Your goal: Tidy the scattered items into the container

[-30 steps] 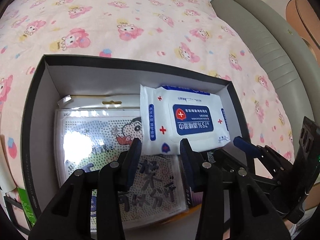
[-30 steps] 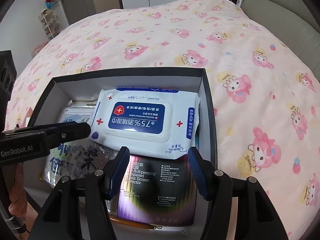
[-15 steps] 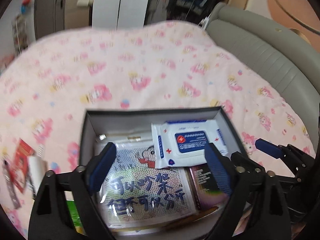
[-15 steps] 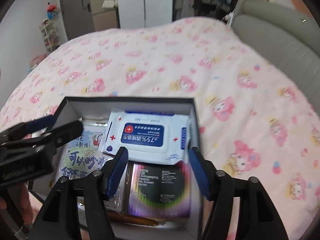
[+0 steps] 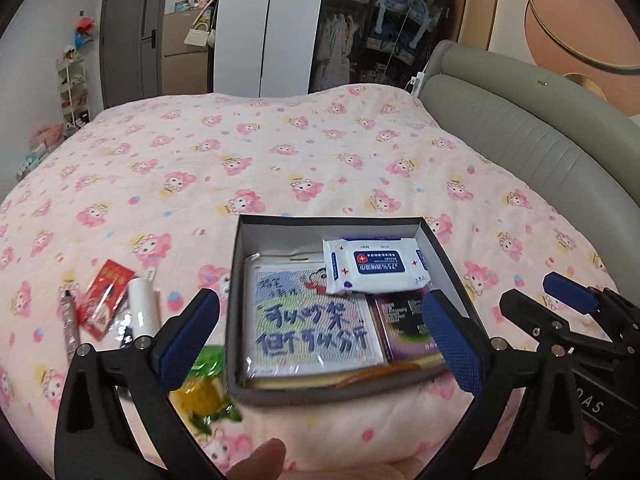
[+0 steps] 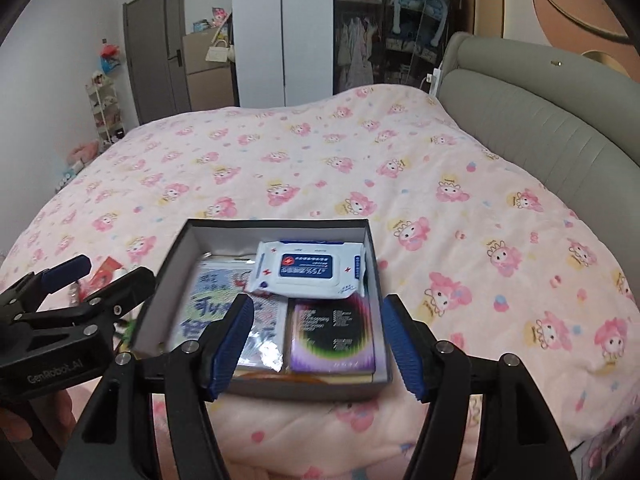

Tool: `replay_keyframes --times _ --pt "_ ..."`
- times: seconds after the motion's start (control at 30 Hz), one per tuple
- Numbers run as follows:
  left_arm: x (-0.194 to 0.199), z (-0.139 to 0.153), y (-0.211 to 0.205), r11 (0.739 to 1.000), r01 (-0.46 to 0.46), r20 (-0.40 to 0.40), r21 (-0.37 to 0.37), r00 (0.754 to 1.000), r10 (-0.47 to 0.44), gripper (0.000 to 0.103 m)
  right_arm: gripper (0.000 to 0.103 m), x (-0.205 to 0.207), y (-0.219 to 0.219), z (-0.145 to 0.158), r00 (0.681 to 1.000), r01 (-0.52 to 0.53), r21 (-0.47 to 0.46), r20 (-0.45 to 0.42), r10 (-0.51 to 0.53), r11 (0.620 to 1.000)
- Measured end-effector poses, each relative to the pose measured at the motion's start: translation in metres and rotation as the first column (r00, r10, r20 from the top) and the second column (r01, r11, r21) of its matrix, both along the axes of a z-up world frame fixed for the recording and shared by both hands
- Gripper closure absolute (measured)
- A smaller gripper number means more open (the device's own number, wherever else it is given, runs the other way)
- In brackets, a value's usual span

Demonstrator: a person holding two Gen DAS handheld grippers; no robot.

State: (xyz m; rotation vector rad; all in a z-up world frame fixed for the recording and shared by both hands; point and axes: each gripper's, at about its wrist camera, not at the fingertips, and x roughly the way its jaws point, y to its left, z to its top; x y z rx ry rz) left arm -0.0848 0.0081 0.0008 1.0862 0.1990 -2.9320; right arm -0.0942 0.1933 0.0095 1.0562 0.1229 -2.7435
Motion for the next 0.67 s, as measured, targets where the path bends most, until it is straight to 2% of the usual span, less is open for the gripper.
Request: replay_keyframes --times 0.13,0.37,0.67 --pt "0.023 0.006 0.006 0.999 -0.005 -0.003 -0.044 1.000 0.005 0.001 0.040 0.026 -0.002 0.006 1.000 -0.007 -0.005 -0.012 0.007 1.000" --pt "0.058 0.008 0.010 0.998 -0.003 -0.009 -0.062 1.000 0.002 0.001 0.039 0.061 0.003 0.002 1.000 0.000 -0.034 -0.019 -0.001 0.999" --pt "0.070 -0.003 0.013 0.999 0.002 0.009 -0.034 1.000 -0.002 0.001 0.039 0.074 0.005 -0.010 1.000 0.002 -0.020 -0.001 -0.002 1.000"
